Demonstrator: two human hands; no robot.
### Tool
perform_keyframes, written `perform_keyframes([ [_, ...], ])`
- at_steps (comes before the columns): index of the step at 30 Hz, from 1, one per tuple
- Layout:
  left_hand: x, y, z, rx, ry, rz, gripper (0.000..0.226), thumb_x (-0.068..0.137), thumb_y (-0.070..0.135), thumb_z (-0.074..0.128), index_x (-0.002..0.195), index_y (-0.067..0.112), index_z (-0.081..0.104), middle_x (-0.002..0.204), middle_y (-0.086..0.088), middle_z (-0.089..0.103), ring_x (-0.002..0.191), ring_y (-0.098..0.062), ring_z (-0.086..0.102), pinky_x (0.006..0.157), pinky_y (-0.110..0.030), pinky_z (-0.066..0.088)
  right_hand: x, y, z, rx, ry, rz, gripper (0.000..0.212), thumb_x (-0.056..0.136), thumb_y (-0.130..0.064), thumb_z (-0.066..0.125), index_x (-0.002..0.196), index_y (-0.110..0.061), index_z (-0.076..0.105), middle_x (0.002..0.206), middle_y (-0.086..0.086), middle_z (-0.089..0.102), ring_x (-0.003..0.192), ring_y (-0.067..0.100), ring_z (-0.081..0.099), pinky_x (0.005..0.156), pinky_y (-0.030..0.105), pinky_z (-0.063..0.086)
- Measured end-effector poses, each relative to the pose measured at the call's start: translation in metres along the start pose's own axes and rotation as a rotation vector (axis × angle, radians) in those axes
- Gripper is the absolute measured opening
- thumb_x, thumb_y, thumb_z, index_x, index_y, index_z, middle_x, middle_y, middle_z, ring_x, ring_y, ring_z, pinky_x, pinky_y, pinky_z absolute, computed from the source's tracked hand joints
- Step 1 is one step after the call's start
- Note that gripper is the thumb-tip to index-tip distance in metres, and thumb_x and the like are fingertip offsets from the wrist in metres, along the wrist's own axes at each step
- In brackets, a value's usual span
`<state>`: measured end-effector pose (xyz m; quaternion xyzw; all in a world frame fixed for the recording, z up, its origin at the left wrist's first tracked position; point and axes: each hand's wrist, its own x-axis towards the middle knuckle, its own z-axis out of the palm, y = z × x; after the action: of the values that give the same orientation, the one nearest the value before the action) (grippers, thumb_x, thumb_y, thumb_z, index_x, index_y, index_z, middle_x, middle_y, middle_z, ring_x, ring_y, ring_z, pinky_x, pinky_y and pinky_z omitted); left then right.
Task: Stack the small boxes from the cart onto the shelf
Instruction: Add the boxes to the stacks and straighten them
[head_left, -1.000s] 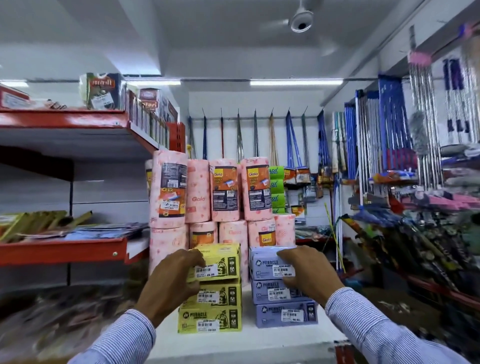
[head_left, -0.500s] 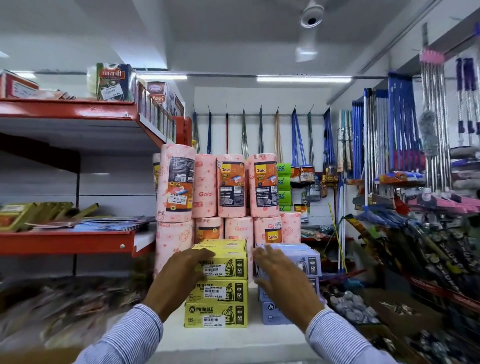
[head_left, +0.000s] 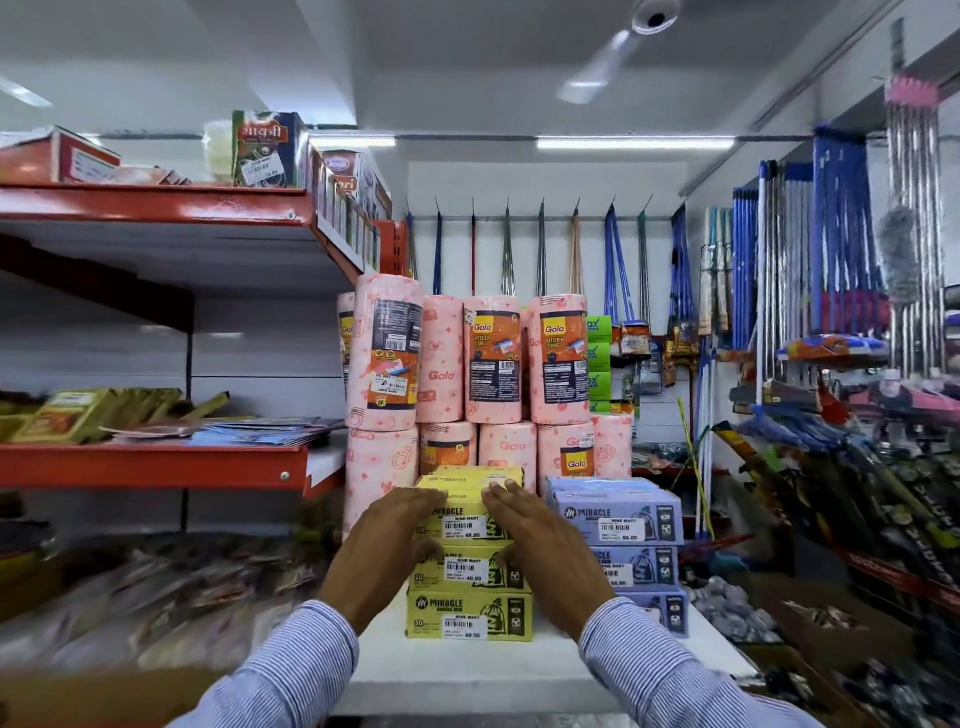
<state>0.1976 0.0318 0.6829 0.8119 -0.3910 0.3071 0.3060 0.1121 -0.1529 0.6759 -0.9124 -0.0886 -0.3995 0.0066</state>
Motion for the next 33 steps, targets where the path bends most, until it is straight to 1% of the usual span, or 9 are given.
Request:
perform_keyframes([
  [12,0.001,-0.001,0.001,0.018,0.003,0.009,0.055,0.078,0.014,0.077,0.129,0.02,0.056,0.132,-0.003,0.06,0.117,-0.018,0.056,0.1,-0.036,0.046,0.0,0.004,0.007,0.006,0.025,-0.001,0.068,0.088,-0.002,0.06,0.145,-0.022,0.028,0.153,0.001,0.03,0.141,0.017,0.021,0.109,0.04,0.031],
  [16,-0.005,0.0,0.005,0.032,0.012,0.038,0.057,0.082,0.017,0.073,0.135,0.021,0.05,0.142,-0.004,0.052,0.131,-0.018,0.046,0.109,-0.038,0.039,-0.003,0.003,0.01,-0.043,0.008,-0.011,0.068,0.089,-0.005,0.06,0.145,-0.017,0.025,0.154,0.005,0.028,0.142,0.022,0.019,0.108,0.048,0.036],
  [19,-0.013,-0.002,0.011,0.244,0.029,0.176,0.067,0.088,0.032,0.065,0.145,0.017,0.032,0.153,-0.006,0.034,0.144,-0.02,0.021,0.118,-0.043,0.018,-0.009,0.003,0.011,-0.181,0.036,-0.054,0.075,0.086,-0.027,0.066,0.146,-0.01,0.023,0.153,0.013,0.026,0.142,0.027,0.016,0.111,0.052,0.029],
  [21,-0.018,0.003,0.017,0.348,0.043,0.253,0.073,0.09,0.043,0.054,0.148,0.017,0.019,0.157,-0.005,0.02,0.146,-0.022,0.009,0.121,-0.046,0.008,-0.015,0.008,0.007,-0.24,0.066,-0.043,0.078,0.089,-0.034,0.059,0.148,-0.01,0.013,0.157,0.014,0.012,0.144,0.029,0.002,0.116,0.052,0.015],
  [23,-0.018,0.014,0.024,0.389,0.052,0.309,0.074,0.091,0.047,0.045,0.149,0.017,0.012,0.158,-0.004,0.01,0.147,-0.022,0.003,0.118,-0.044,0.003,-0.023,0.014,-0.002,-0.275,0.076,-0.026,0.078,0.093,-0.035,0.051,0.148,-0.011,0.002,0.158,0.014,-0.002,0.143,0.029,-0.01,0.114,0.052,0.003],
  [27,-0.005,0.048,0.04,0.368,0.063,0.41,0.068,0.093,0.039,0.048,0.148,0.014,0.018,0.158,-0.007,0.02,0.147,-0.022,0.009,0.12,-0.045,0.01,-0.04,0.037,-0.019,-0.312,0.062,0.031,0.074,0.095,-0.032,0.049,0.149,-0.012,0.003,0.158,0.013,-0.003,0.143,0.031,-0.011,0.111,0.054,0.005],
  [29,0.005,0.067,0.052,0.356,0.044,0.442,0.062,0.094,0.039,0.042,0.146,0.011,0.024,0.156,-0.01,0.028,0.146,-0.025,0.017,0.119,-0.047,0.019,-0.051,0.054,-0.027,-0.317,0.043,0.068,0.076,0.095,-0.032,0.052,0.149,-0.014,0.002,0.158,0.012,-0.001,0.143,0.032,-0.009,0.111,0.055,0.007],
  [31,0.013,0.082,0.065,0.349,0.018,0.452,0.06,0.096,0.038,0.042,0.146,0.009,0.024,0.155,-0.011,0.03,0.145,-0.025,0.019,0.118,-0.046,0.018,-0.06,0.068,-0.033,-0.317,0.031,0.106,0.081,0.093,-0.032,0.056,0.149,-0.015,0.0,0.158,0.011,-0.001,0.143,0.032,-0.008,0.111,0.055,0.007],
  [33,0.021,0.092,0.076,0.33,-0.002,0.458,0.063,0.095,0.031,0.053,0.146,0.008,0.025,0.154,-0.012,0.031,0.145,-0.025,0.02,0.118,-0.044,0.013,-0.064,0.08,-0.038,-0.309,0.02,0.14,0.083,0.092,-0.032,0.058,0.149,-0.015,-0.001,0.159,0.01,-0.002,0.143,0.032,-0.01,0.111,0.055,0.006],
])
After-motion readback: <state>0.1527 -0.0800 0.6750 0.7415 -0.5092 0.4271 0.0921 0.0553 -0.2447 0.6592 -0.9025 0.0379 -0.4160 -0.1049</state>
